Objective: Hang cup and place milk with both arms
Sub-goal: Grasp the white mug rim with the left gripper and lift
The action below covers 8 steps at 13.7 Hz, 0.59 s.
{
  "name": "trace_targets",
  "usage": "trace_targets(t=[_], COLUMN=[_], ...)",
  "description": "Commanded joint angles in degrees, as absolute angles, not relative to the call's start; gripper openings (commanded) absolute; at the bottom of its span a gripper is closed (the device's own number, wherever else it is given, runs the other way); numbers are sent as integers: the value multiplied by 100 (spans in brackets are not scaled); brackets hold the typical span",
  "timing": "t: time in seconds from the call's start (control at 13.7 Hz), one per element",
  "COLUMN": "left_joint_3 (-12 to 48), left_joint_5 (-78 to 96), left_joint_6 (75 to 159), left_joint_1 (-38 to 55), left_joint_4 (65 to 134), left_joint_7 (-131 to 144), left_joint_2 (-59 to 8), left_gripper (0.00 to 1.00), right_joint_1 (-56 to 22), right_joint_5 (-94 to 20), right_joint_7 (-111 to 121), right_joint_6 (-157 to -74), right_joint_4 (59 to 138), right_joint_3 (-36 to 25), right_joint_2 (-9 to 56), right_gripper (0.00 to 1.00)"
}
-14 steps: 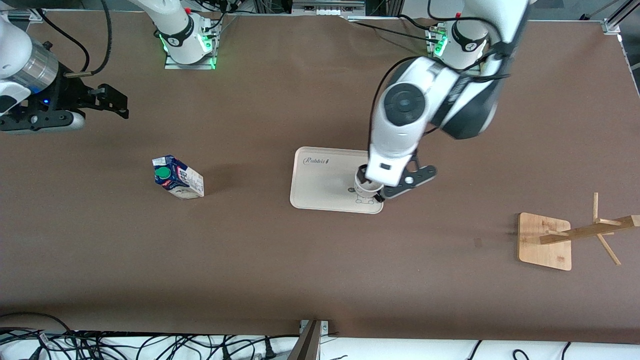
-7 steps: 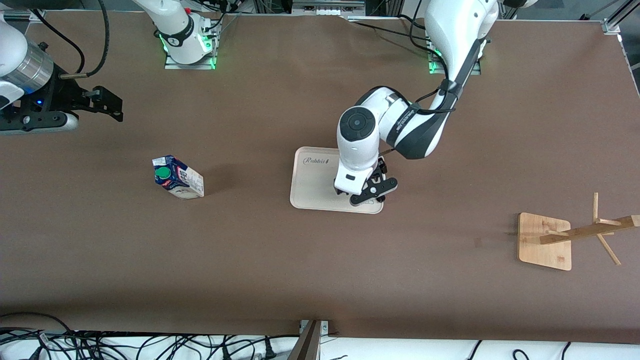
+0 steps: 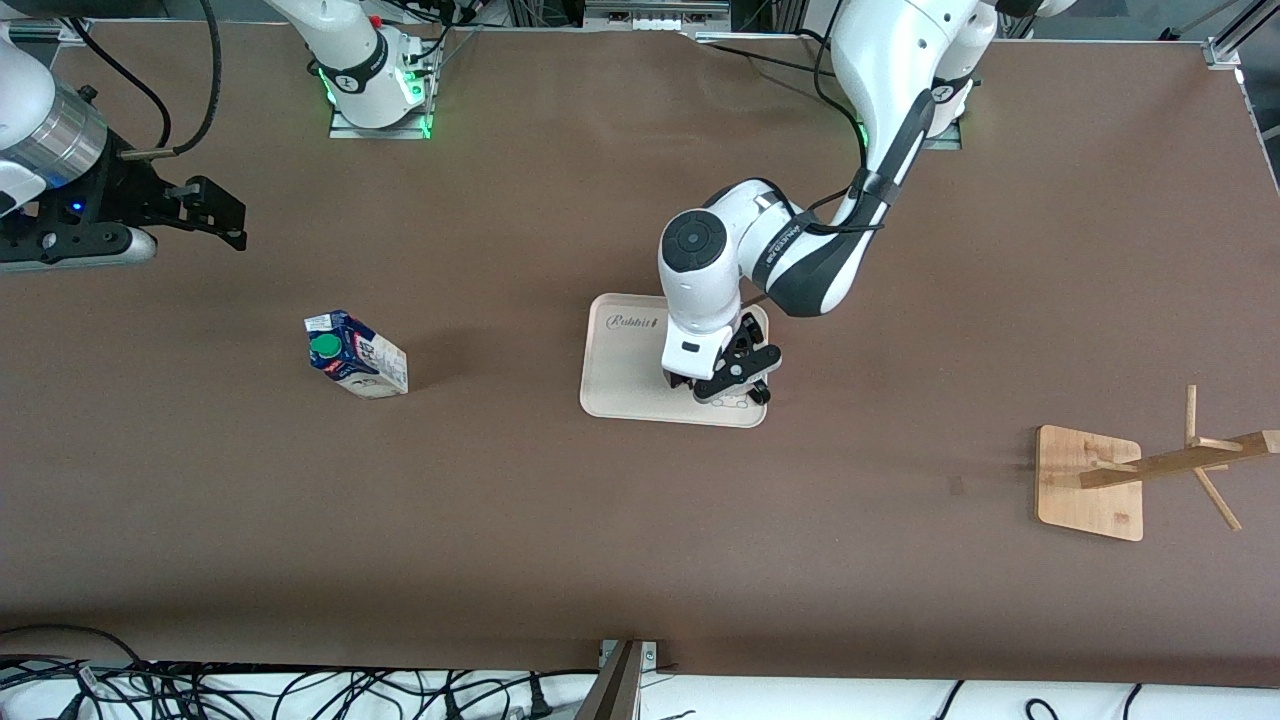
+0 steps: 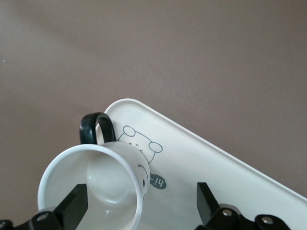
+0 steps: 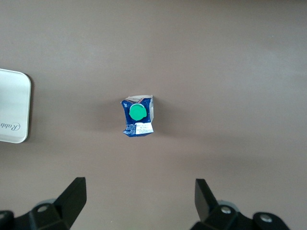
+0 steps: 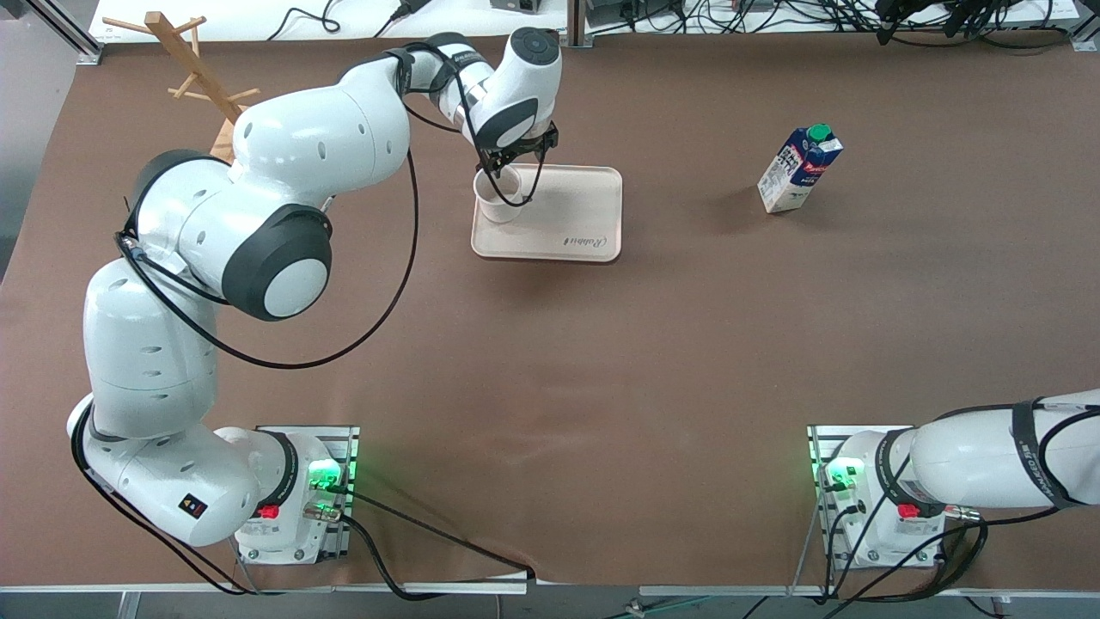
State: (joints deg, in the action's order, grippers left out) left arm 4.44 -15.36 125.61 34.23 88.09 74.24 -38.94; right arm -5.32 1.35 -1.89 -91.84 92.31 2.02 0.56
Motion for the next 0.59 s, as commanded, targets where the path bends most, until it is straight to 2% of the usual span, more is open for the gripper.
trace_targets(t=[0.0,0.07,0.15,0.29,0.37,0.44,0.51], left_joint_3=[422,422,422,422,413,404,413], left_joint_5=[-1723,-1740,-1740,-1740,-1749,-1749,-1749], left_joint_6=[12849,12884,13050,13087,13087,13087,13087], left_joint_1=[3445,3454,3472,3437,3428,3463,3454], left_joint_4=[9131,9175,9193,9211,9211,9211,9211], left_joint_7=[7523,7523,7523,7489,7445,7444,7444], left_joint_2=[-3832,-3858,-3902,-3841,-3832,-3858,-3850], left_gripper=[91,89,80,47,45,38,24], right_joint_1=[-413,-413,-413,-413,-413,-422,-413], right_joint_5=[141,80,27,18,9,-26,-35], right_joint_7=[-158,-158,-158,-158,-158,-150,-158], right_joint_6=[-9220,-9220,-9220,-9228,-9246,-9246,-9237], right_joint_4=[9272,9272,9272,9272,9272,9272,9272], right_joint_3=[211,211,159,132,132,132,123], right_joint_2=[-18,-18,-18,-18,-18,-18,-18], right_gripper=[100,100,100,100,100,100,100])
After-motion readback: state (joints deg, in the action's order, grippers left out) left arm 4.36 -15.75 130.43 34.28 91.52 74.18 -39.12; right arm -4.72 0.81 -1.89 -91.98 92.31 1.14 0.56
